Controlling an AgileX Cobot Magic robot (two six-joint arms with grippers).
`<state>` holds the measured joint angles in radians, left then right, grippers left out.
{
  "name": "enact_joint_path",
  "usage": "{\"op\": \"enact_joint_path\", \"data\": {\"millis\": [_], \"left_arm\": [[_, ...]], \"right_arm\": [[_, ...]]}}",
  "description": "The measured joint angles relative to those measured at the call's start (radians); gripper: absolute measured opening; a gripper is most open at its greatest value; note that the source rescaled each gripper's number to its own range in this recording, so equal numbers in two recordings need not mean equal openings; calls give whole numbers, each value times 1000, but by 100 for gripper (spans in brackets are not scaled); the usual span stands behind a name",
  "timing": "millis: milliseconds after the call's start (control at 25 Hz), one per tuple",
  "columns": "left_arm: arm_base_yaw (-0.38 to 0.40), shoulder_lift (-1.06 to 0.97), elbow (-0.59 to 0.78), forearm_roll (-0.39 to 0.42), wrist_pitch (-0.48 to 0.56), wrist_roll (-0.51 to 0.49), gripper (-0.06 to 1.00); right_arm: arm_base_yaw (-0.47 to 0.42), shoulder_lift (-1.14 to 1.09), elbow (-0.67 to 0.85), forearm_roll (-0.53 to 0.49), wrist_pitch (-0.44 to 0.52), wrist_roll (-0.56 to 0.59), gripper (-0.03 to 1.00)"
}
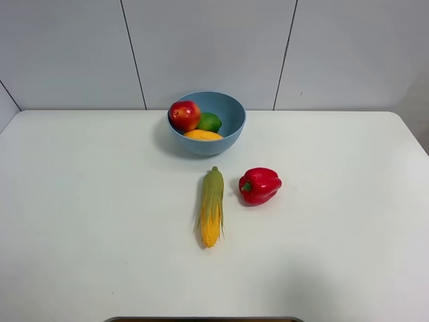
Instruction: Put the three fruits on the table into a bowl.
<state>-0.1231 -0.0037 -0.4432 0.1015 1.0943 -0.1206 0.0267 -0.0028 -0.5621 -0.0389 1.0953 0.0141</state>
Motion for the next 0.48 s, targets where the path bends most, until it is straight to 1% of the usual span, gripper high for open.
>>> {"op": "enact_joint_path", "data": {"millis": [360,480], "left_arm": [[0,0,0,0,0,0,99],[27,0,0,0,0,0,99]], "right_arm": [[0,0,0,0,0,0,0],[0,0,0,0,0,0,0]]}}
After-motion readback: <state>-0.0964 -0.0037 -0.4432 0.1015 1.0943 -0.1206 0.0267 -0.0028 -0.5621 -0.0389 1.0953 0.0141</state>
